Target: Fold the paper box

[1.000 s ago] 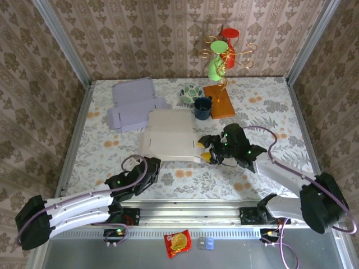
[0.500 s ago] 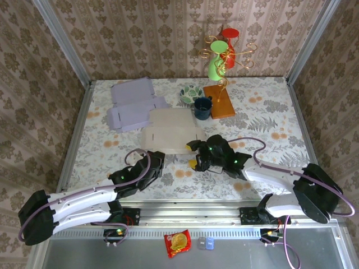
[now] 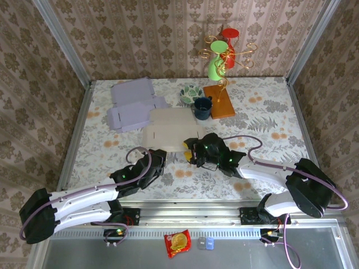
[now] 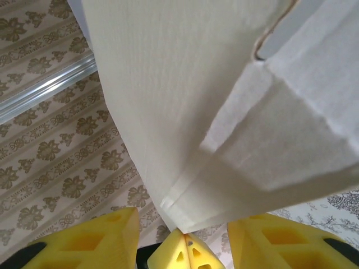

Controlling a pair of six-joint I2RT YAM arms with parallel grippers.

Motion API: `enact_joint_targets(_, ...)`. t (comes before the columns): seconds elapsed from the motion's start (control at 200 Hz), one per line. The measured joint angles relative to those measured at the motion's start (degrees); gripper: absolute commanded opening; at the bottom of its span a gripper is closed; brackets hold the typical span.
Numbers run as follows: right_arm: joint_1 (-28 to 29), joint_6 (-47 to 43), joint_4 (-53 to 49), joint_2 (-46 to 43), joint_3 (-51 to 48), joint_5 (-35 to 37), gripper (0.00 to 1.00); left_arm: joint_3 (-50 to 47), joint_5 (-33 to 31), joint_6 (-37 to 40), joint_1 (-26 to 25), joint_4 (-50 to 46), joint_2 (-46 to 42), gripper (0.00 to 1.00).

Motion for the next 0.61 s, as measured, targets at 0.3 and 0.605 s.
enact_joint_targets(0.3, 0.0, -1.0, 0.0, 1.0, 1.6, 1.0, 0.46, 0.6, 0.0, 0.2, 0.0, 0.6, 0.7, 0.0)
enact_joint_targets(0.605, 0.4, -1.8, 0.1, 2.1, 1.8, 2.1, 0.42, 0.8, 0.7, 0.2, 0.0, 2.5, 2.4, 0.0)
